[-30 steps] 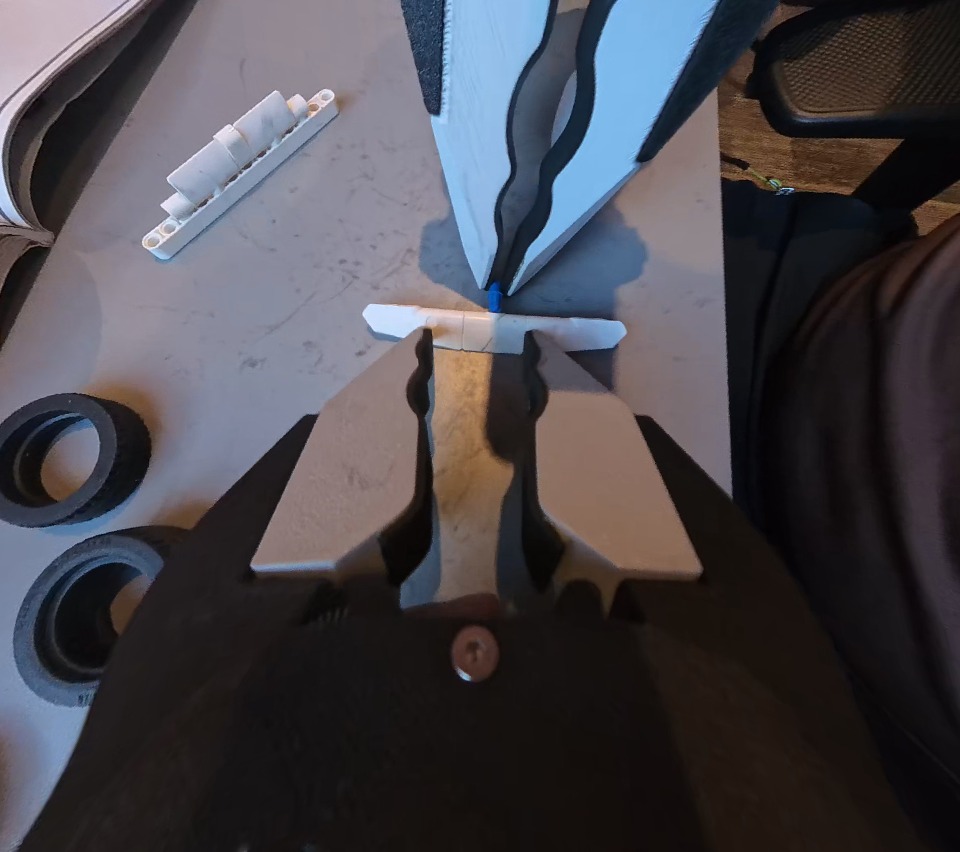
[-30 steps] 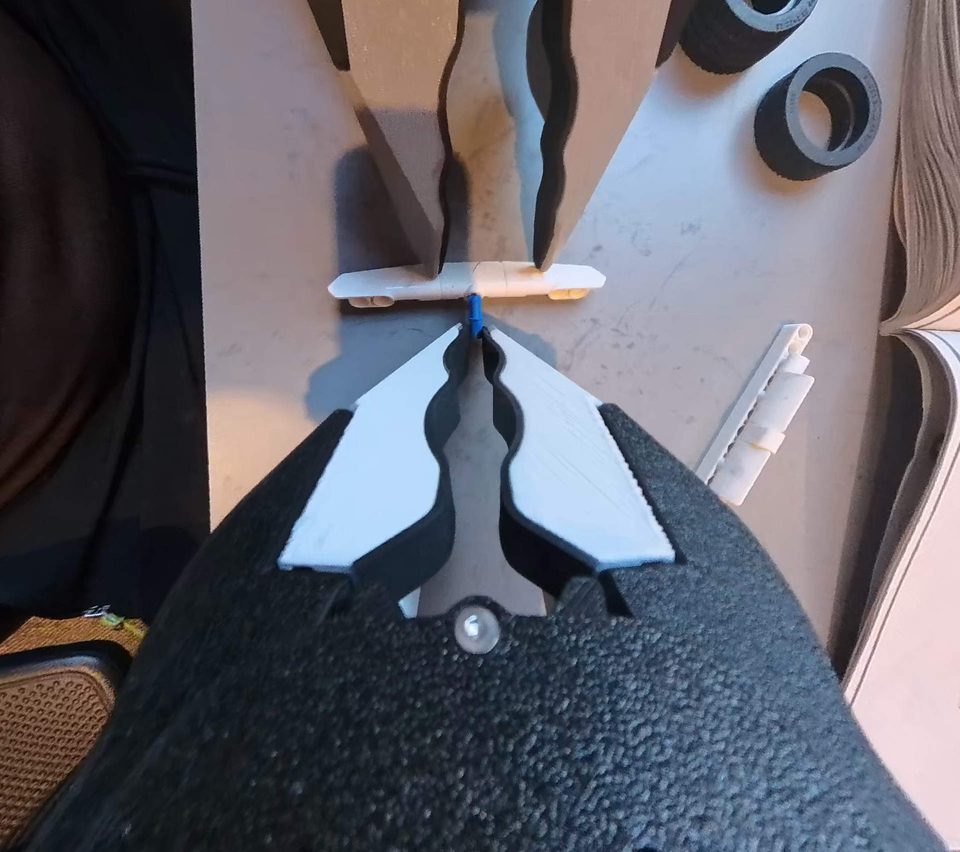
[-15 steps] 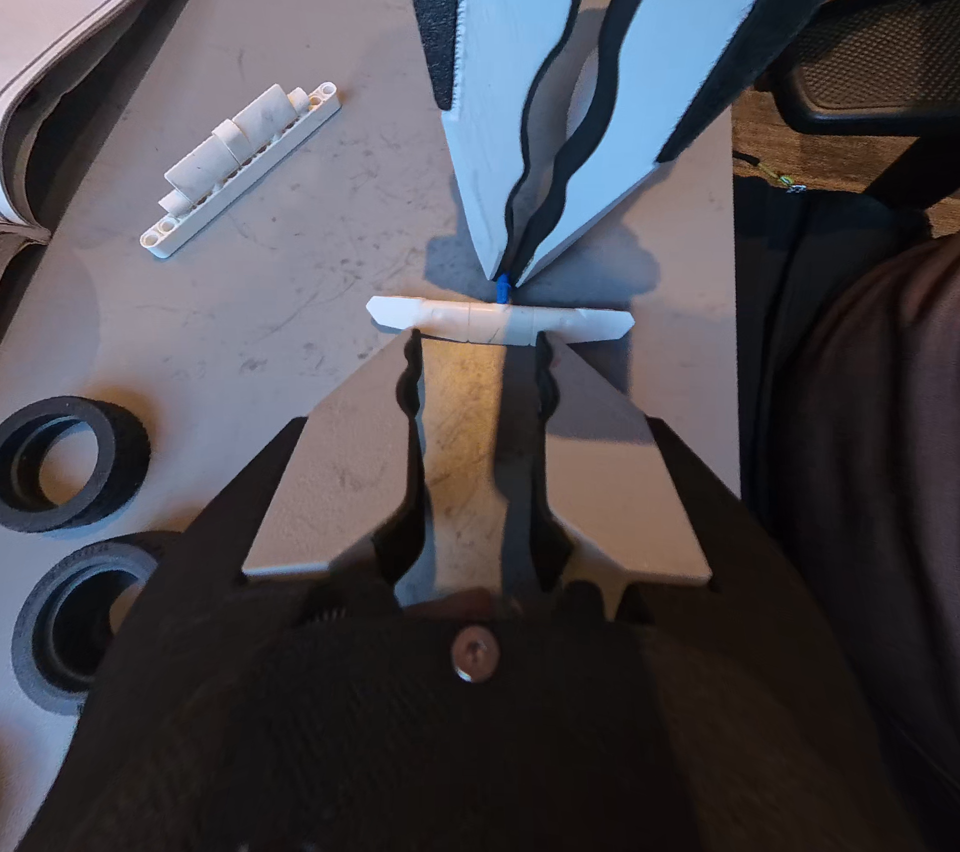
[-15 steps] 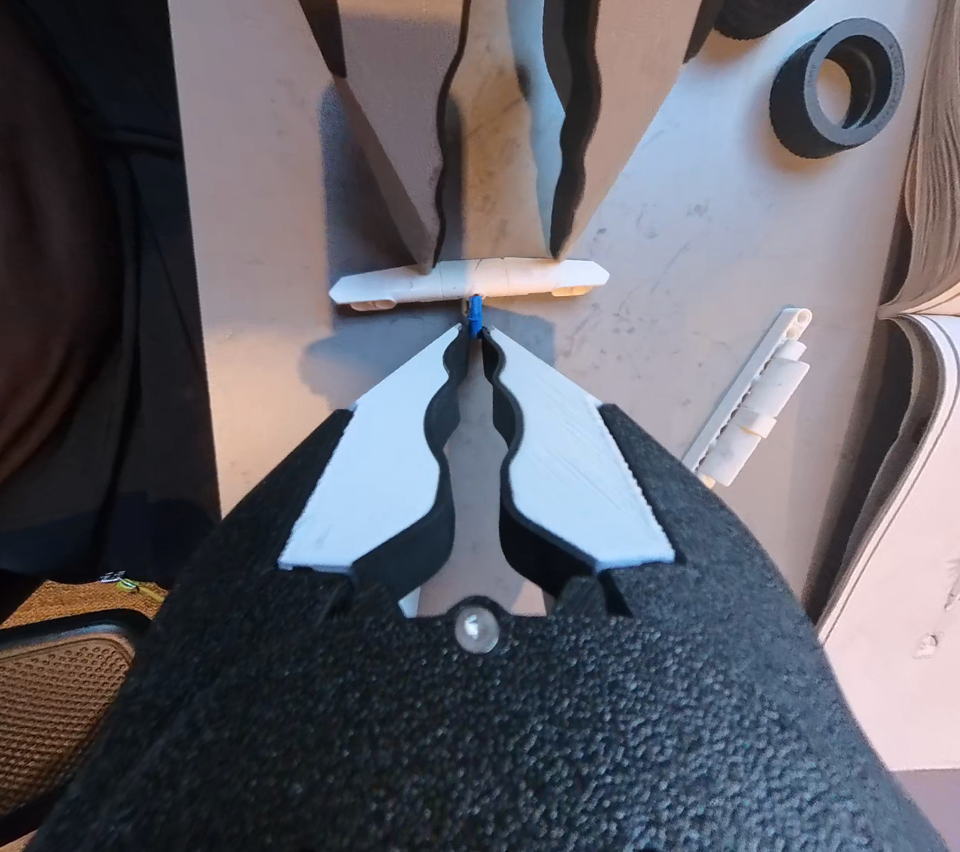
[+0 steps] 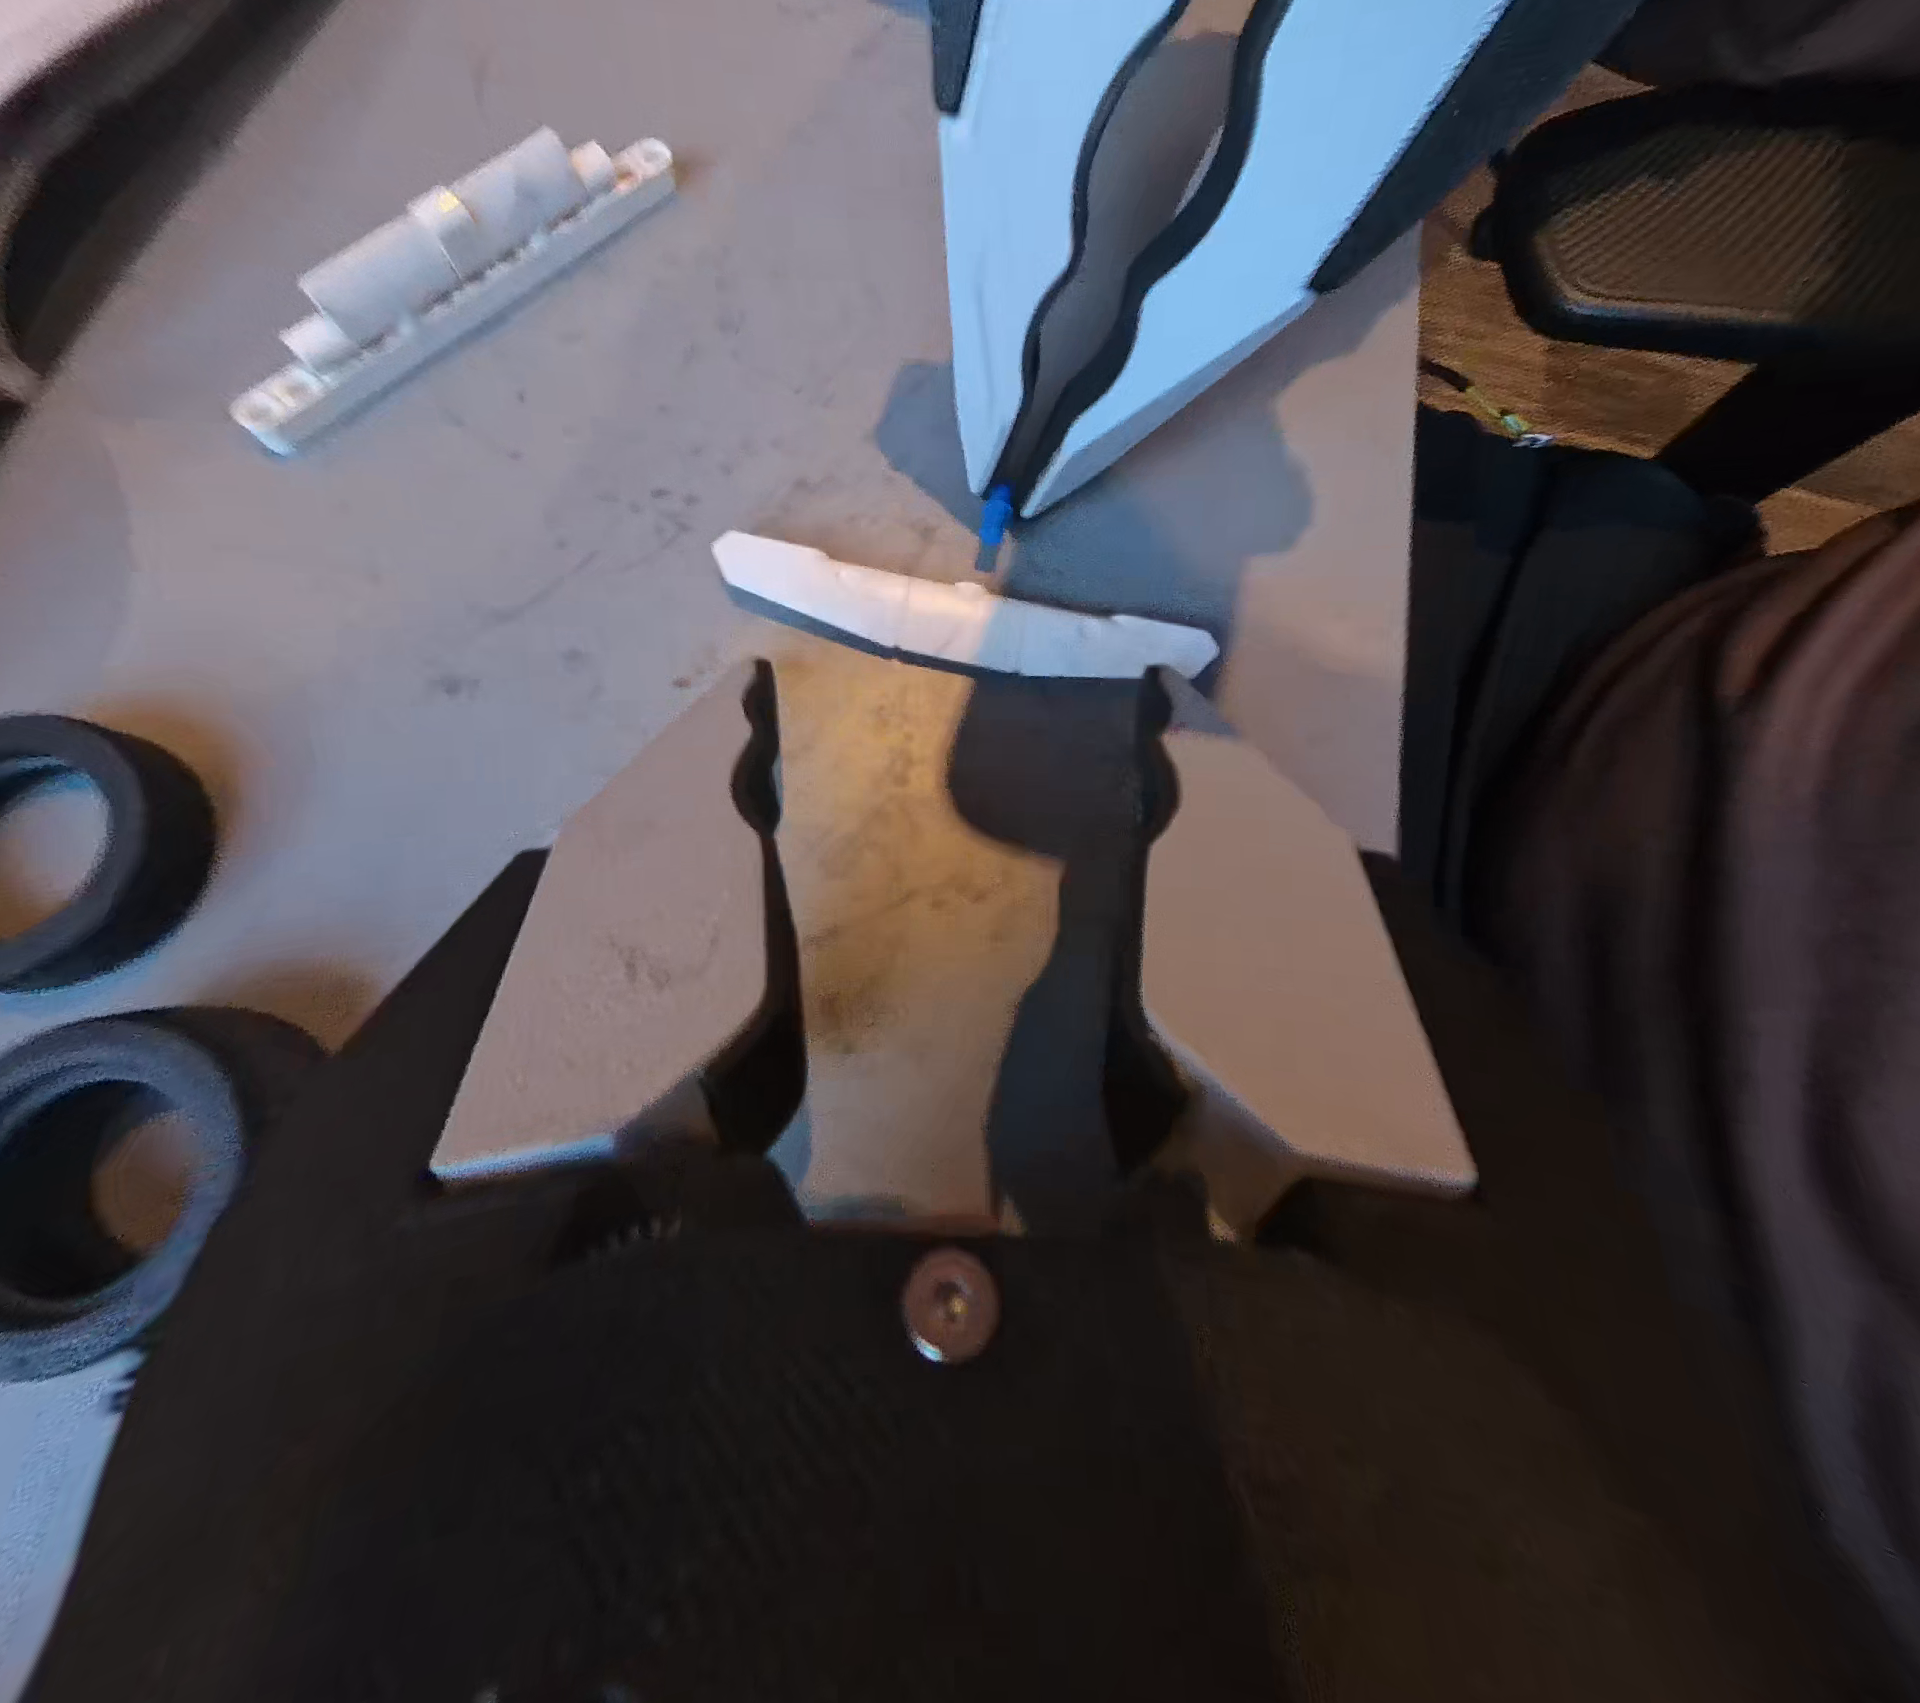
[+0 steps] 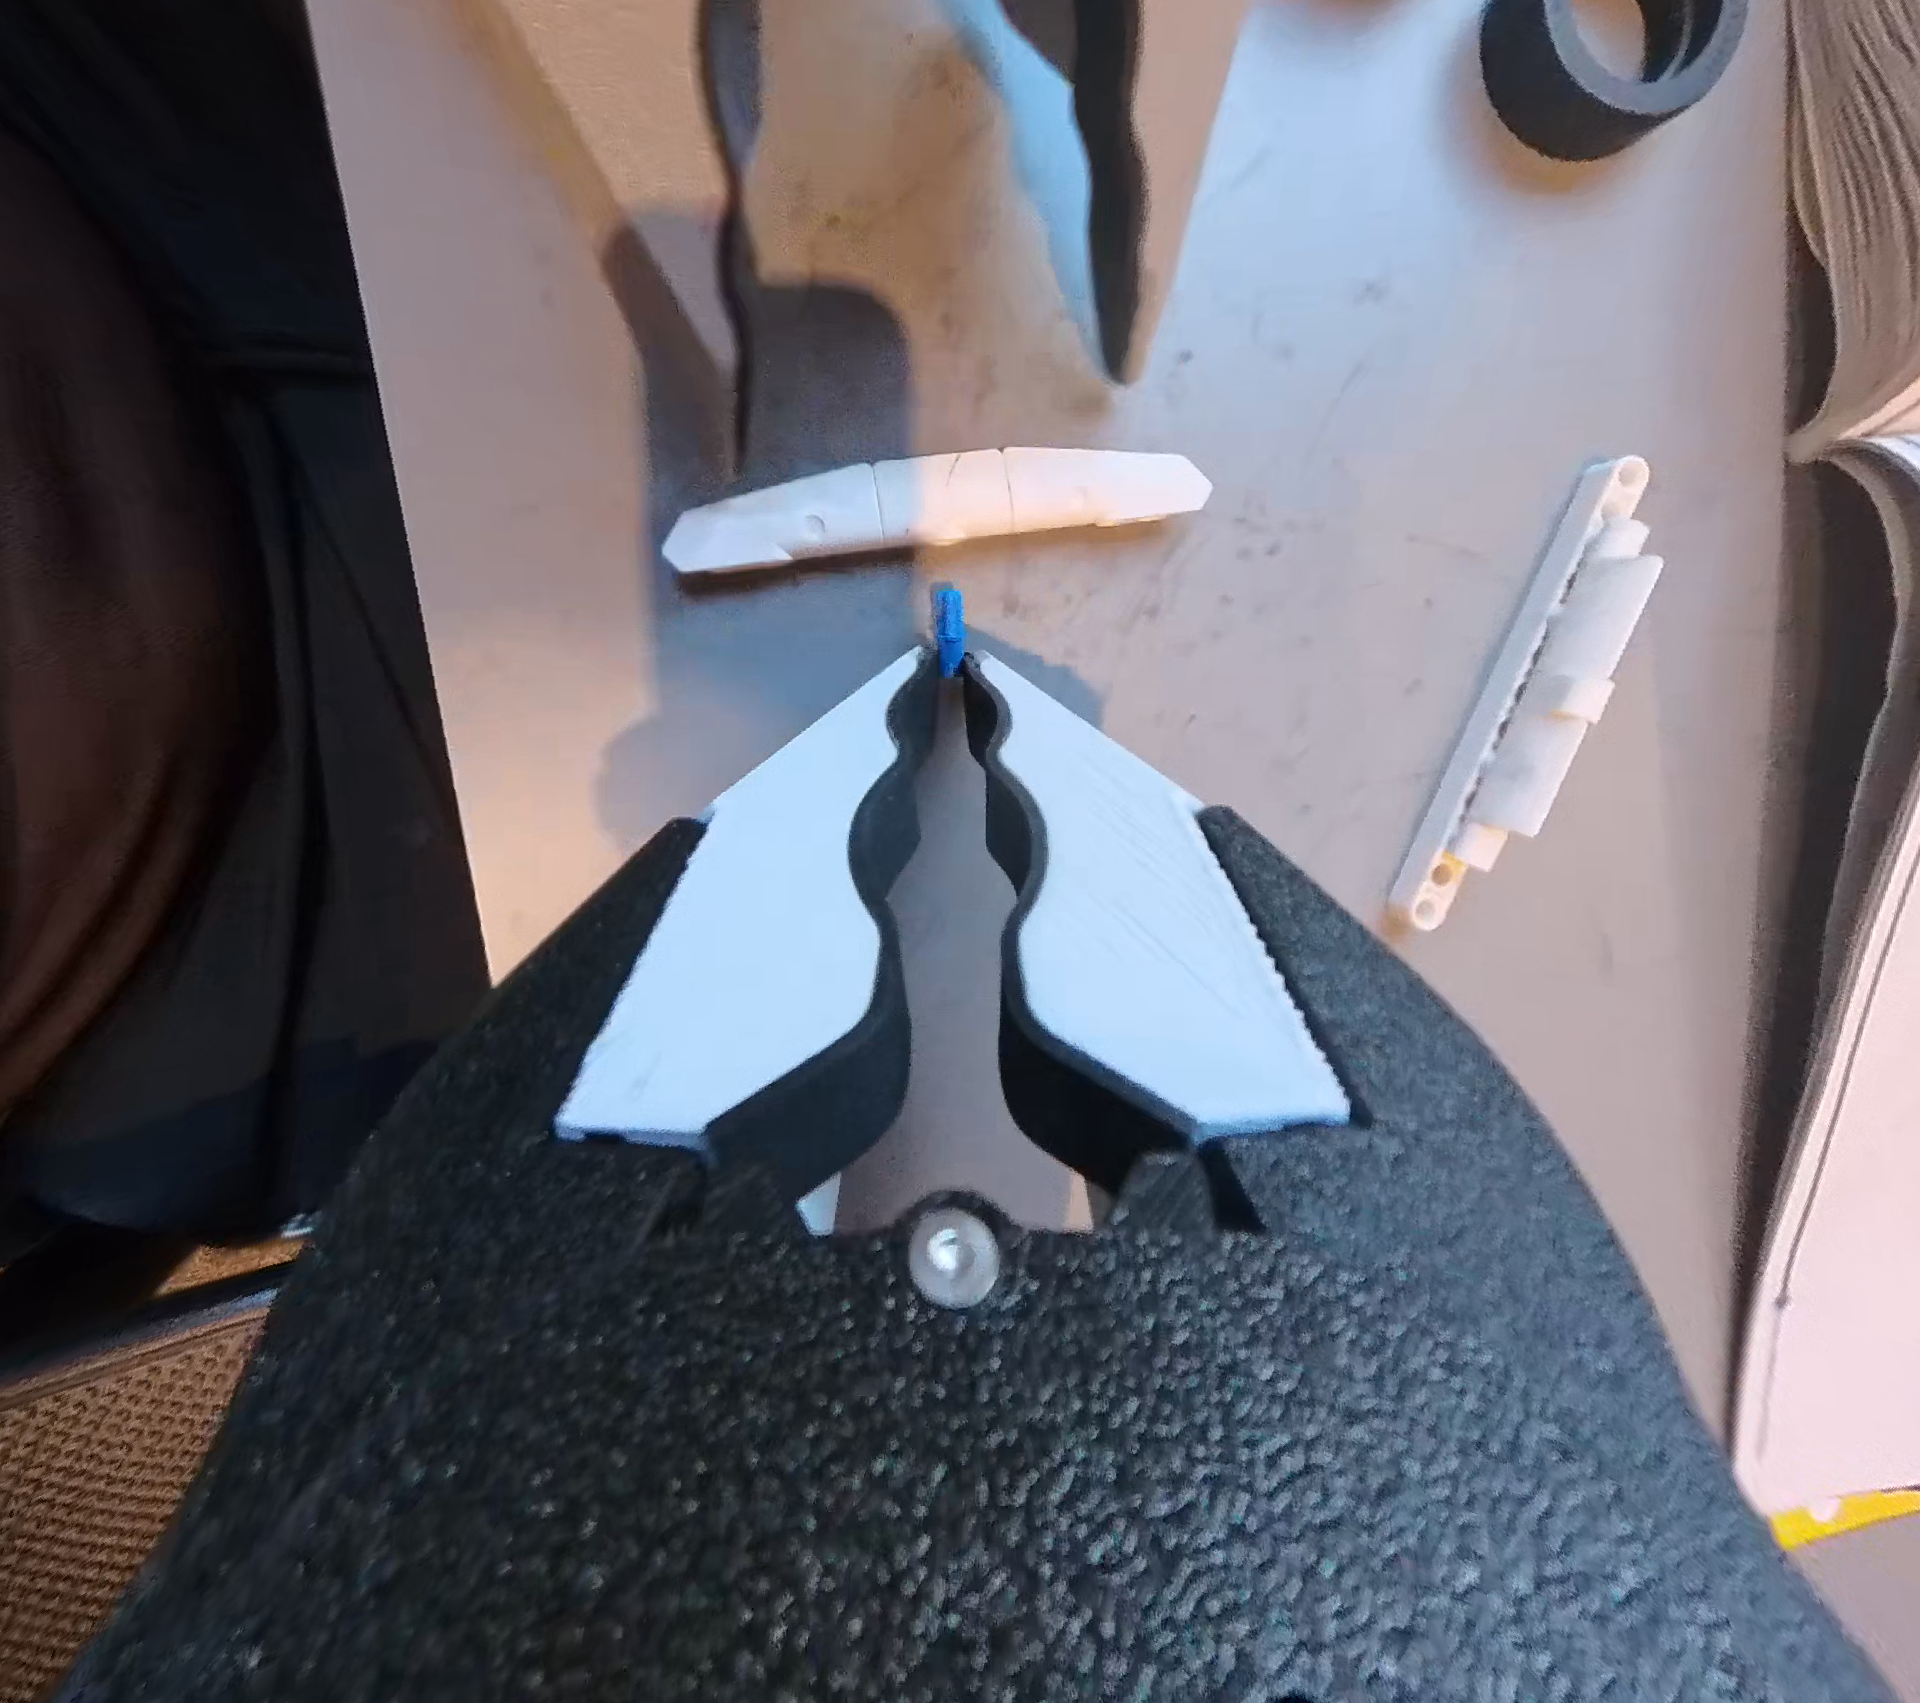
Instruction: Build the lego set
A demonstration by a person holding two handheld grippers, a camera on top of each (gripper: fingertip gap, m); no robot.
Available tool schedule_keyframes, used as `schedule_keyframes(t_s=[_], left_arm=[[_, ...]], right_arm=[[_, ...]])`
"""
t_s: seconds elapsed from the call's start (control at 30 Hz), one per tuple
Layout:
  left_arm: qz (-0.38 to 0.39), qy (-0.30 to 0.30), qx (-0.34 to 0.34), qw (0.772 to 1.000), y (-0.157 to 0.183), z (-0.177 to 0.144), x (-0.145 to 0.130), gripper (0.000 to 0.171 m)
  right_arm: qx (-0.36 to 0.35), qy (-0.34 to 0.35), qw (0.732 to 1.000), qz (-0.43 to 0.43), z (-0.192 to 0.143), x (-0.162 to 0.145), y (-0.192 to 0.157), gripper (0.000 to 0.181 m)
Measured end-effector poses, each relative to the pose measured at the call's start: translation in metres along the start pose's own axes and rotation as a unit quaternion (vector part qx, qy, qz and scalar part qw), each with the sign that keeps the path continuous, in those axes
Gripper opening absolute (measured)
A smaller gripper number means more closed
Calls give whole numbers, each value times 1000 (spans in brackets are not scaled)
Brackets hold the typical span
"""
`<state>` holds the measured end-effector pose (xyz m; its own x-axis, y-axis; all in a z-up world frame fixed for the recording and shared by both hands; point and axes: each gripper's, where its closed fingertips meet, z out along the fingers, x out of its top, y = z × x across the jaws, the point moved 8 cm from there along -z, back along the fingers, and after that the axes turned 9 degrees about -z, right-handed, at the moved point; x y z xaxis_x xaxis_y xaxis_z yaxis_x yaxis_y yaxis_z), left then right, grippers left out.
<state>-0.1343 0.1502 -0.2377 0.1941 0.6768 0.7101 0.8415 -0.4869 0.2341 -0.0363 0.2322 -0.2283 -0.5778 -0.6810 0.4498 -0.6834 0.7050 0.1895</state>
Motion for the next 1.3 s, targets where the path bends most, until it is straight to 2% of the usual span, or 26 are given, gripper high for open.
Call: schedule_keyframes(t_s=[0.1,0.23,0.37,0.57,0.73,1.03,1.17,1.3], left_arm=[[-7,30,17,999,10,-1,4,55],[72,34,60,995,21,-3,16,22],[137,22,41,990,34,5,22,20],[234,14,79,969,43,11,25,1],[243,29,76,967,46,11,26,6],[252,37,77,964,46,12,23,2],[229,103,92,963,44,6,26,1],[169,191,70,964,43,-4,29,1]], right_arm=[[-4,26,1000,17,-2,-4,-2,4],[11,84,996,36,-9,-4,-5,5],[24,120,991,50,-16,-7,-9,5],[36,157,985,66,-23,-11,-12,5],[49,177,980,81,-24,-15,-13,5],[61,193,975,96,-23,-17,-12,5],[48,248,960,118,-31,-20,-6,5],[43,345,926,145,-42,-21,-3,5]])
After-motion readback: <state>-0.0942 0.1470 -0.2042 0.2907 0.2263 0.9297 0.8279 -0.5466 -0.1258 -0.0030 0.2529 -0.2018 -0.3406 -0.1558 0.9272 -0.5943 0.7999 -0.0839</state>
